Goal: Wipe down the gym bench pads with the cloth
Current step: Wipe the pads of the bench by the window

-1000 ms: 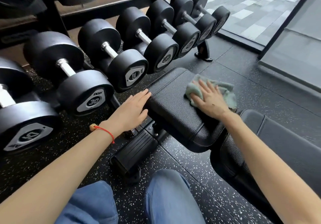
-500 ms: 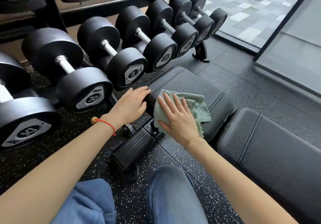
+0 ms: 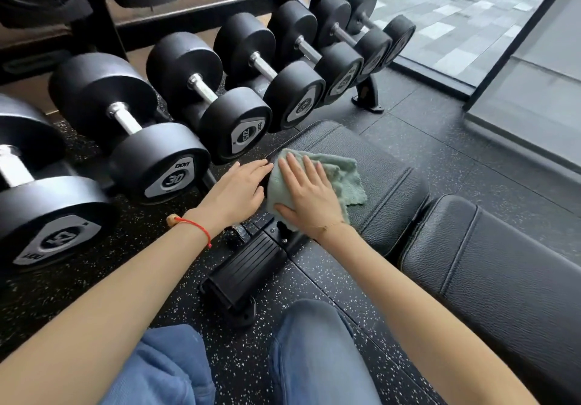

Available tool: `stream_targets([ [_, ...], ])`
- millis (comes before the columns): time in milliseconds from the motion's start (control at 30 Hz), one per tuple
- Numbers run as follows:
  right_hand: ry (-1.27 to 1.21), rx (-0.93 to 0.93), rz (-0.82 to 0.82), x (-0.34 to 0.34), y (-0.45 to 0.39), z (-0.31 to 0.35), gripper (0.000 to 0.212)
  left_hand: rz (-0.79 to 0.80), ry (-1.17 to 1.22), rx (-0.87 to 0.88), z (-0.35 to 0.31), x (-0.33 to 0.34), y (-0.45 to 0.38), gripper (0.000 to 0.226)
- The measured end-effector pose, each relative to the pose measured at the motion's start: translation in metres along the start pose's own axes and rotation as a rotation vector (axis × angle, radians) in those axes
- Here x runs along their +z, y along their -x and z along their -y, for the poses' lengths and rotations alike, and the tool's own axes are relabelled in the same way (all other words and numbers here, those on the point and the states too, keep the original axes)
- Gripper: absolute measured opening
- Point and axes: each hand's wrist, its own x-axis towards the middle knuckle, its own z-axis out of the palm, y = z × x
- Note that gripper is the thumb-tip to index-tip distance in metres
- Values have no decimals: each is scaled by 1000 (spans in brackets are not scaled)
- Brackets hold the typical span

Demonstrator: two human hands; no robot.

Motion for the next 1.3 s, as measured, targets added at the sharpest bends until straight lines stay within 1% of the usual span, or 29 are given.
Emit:
stream_targets([
  [67, 7, -30, -24, -1, 22, -8, 87, -19, -2, -6, -1, 1, -2, 53],
  [133, 5, -54, -55, -4, 65, -24, 86, -21, -5, 5, 1, 2, -1, 53],
  [200, 4, -19, -70, -6, 100, -39, 85, -12, -7, 14, 3, 1, 1, 55],
  [233, 17, 4, -81, -6, 103, -42, 84, -8, -5, 16, 4, 1, 2, 55],
  [300, 24, 25, -62, -4, 79, -35, 84, -2, 2, 19, 5, 2, 3, 56],
  [433, -10, 13, 16, 0, -5, -4, 84, -13, 16, 2, 1, 4, 0, 55],
  [500, -30, 19, 21, 1, -12, -3, 84, -28, 27, -10, -2, 3, -2, 53],
  [567, -27, -17, -2, -1, 16, -10, 85, -39, 17, -10, -3, 4, -2, 52],
  [633, -24, -11, -50, -5, 64, -21, 84, -49, 11, -2, -3, 5, -1, 51],
  [700, -58, 66, -71, -8, 105, -37, 76, -61, 5, 8, -2, 5, -1, 51],
  [767, -115, 130, -32, -12, 119, -54, 71, -61, 0, 12, -3, 5, 1, 52],
  [800, -147, 155, -6, -12, 114, -63, 70, -59, -1, 18, -4, 5, 2, 53],
  [867, -196, 216, -9, -13, 80, -83, 68, -45, -9, 42, -7, 5, 3, 55],
  [967, -168, 345, 32, -13, 16, -103, 63, -16, -38, 80, -13, 9, 3, 56],
  [1000, -162, 349, 47, -14, 6, -102, 62, -5, -44, 86, -15, 10, 2, 57],
  [1067, -177, 252, 52, -15, 12, -90, 62, 4, -48, 82, -18, 10, 0, 57],
  [1167, -234, 4, 29, -21, 68, -72, 65, -10, -57, 90, -15, 8, -1, 56],
  [1233, -268, -14, 34, -22, 92, -80, 64, -1, -59, 93, -13, 5, 0, 56],
  [1300, -260, 62, 37, -23, 74, -98, 66, 23, -54, 90, -13, 5, 0, 57],
])
